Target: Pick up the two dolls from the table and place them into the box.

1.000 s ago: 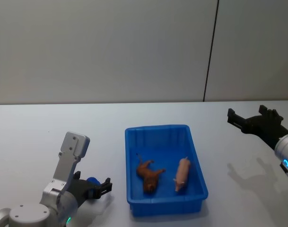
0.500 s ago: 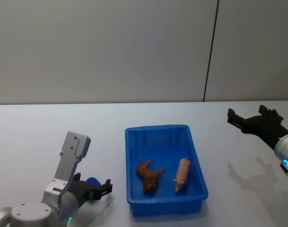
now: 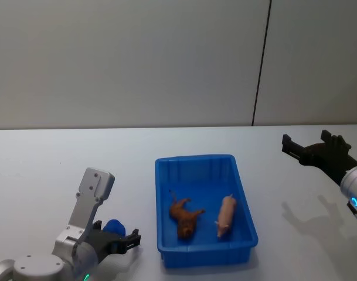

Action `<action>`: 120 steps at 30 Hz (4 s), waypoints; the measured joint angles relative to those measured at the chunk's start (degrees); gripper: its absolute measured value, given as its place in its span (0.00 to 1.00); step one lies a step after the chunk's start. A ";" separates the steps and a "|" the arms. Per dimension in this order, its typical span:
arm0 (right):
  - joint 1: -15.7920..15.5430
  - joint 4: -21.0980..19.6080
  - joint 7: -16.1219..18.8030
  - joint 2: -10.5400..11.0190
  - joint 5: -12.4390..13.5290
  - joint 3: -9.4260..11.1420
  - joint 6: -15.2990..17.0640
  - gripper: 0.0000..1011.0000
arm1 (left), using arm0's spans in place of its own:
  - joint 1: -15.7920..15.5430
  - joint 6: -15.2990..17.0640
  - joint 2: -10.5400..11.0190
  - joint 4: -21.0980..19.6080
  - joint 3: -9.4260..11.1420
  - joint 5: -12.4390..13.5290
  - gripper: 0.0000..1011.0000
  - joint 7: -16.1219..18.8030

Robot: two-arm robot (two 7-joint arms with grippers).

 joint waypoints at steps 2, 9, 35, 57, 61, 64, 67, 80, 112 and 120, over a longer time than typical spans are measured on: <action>0.00 0.00 0.00 0.00 0.00 0.00 0.00 0.99 | 0.08 0.16 0.01 -0.11 -0.01 -0.01 0.96 -0.06; -0.01 0.00 0.00 0.00 0.00 0.00 0.00 0.99 | 0.26 0.47 0.05 -0.32 -0.06 -0.03 0.83 -0.15; 0.00 0.00 0.00 0.00 0.00 0.00 0.00 0.99 | 0.87 -2.83 0.98 -2.66 -1.09 0.87 0.42 -0.39; 0.00 0.00 0.00 0.00 0.00 0.00 0.00 0.99 | -1.61 -11.84 2.17 -8.42 -3.42 2.59 0.27 -7.15; 0.00 0.00 0.00 0.00 0.00 0.00 0.00 0.99 | -2.47 -12.53 1.86 -8.48 -3.49 2.52 0.26 -9.30; 0.00 0.00 0.00 0.00 0.00 0.00 0.00 0.99 | -3.70 -13.14 1.32 -8.35 -3.50 2.17 0.24 -12.21; 0.00 0.00 0.00 0.00 0.00 0.00 0.00 0.99 | -4.37 -13.32 0.98 -8.05 -3.46 1.84 0.22 -14.05; 0.00 0.00 0.00 0.00 0.00 0.00 0.00 0.99 | -8.33 -12.33 -1.24 -4.64 -2.39 0.32 0.16 -24.69; 0.00 0.00 0.00 0.00 0.00 0.00 0.00 0.99 | -18.39 -3.94 -7.32 12.45 2.70 4.74 0.50 -47.69; 0.00 0.00 0.00 0.00 0.00 0.00 0.00 0.99 | -19.16 -3.41 -7.81 13.89 3.13 5.34 0.73 -49.13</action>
